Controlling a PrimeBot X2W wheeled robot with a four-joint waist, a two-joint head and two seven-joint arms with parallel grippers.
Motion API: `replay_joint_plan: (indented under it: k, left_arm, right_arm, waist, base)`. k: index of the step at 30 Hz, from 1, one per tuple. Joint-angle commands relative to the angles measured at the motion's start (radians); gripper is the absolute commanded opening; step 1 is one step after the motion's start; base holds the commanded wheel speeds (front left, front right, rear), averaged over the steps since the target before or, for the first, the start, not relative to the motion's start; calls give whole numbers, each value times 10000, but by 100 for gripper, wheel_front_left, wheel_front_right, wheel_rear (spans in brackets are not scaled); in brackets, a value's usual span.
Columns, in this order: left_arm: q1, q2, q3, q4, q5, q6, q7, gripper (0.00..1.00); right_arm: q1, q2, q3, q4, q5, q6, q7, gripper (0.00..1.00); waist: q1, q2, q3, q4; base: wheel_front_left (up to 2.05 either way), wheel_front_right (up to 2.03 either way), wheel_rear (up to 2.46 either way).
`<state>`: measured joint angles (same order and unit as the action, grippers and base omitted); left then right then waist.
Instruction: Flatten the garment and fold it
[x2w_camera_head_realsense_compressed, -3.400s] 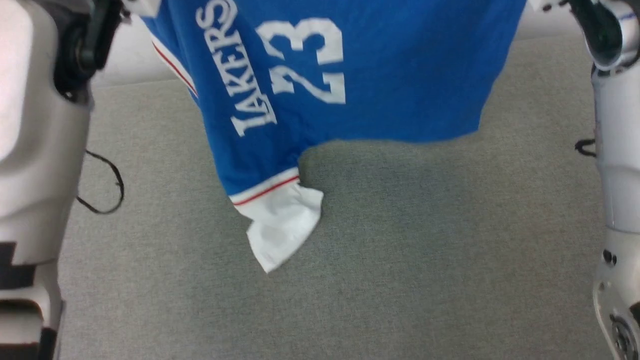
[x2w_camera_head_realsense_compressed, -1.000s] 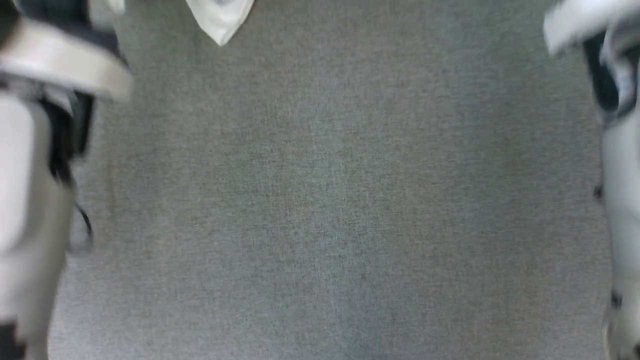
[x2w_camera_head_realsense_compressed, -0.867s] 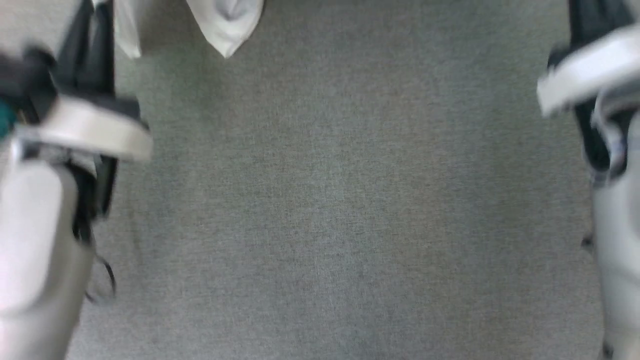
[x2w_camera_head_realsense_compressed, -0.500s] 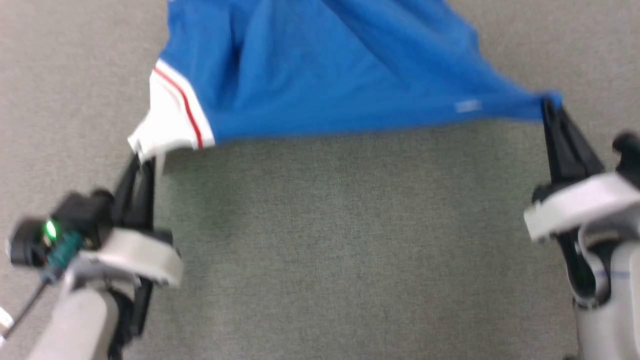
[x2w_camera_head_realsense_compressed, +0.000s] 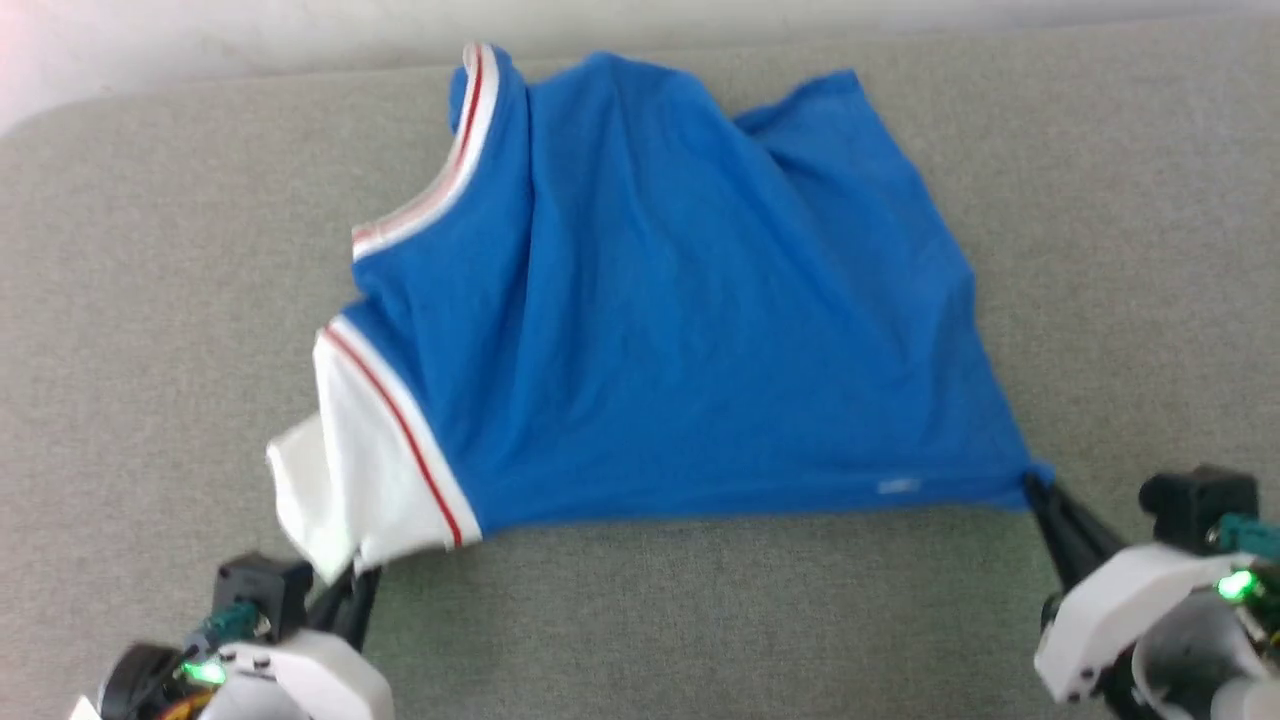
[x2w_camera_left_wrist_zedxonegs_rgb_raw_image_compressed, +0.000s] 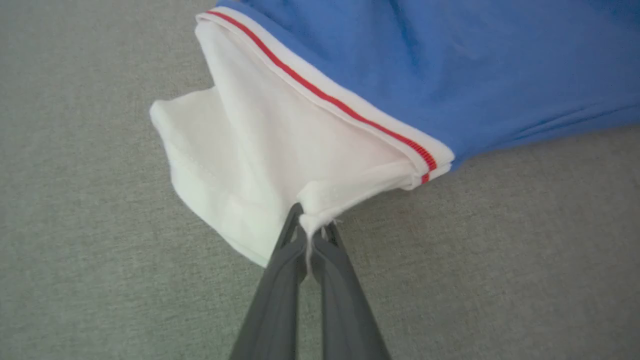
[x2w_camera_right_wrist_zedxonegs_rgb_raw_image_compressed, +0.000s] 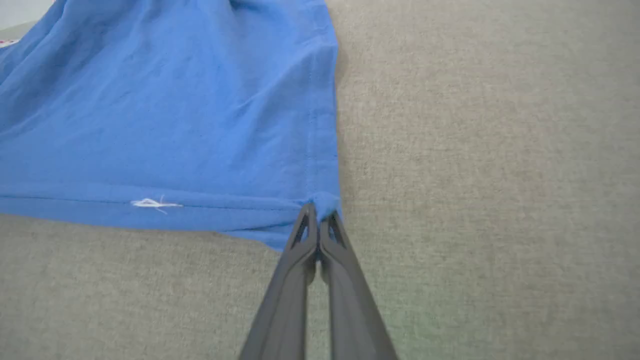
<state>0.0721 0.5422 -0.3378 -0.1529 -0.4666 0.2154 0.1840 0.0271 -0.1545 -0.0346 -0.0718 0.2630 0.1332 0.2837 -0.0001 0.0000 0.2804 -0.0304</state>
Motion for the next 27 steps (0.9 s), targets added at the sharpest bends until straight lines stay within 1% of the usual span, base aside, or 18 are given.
replay_joint_plan:
  k: [1, 7, 13, 22, 27]
  left_arm:
    - [222, 141, -23, -51, -140, -52, 197, 0]
    - [963, 336, -405, -344, -778, -285, 1343, 0]
    - [1559, 493, -595, -762, -1268, -239, 2228, 0]
    - [2390, 598, -751, -1205, -1857, -106, 2925, 0]
    - [2921, 782, -740, -1515, -2252, -72, 3283, 0]
  right_arm:
    - [195, -138, 17, -58, 191, -25, 146, 0]
    - [907, -595, 299, -270, 741, -25, 955, 0]
    - [1778, -850, 422, -629, 1170, -25, 2455, 0]
    - [2857, -758, 151, -1262, 1625, -25, 4042, 0]
    - [3386, -670, -85, -1528, 1746, -25, 4775, 0]
  waist:
    - [1, 0, -259, 22]
    - [1, 0, -705, -1]
    - [1, 0, -1076, 11]
    - [1, 0, -1578, 59]
    - [1, 0, -1761, 80]
  base:
    - [0, 0, 0]
    - [0, 0, 0]
    - [0, 0, 0]
    - [0, 0, 0]
    - [0, 0, 0]
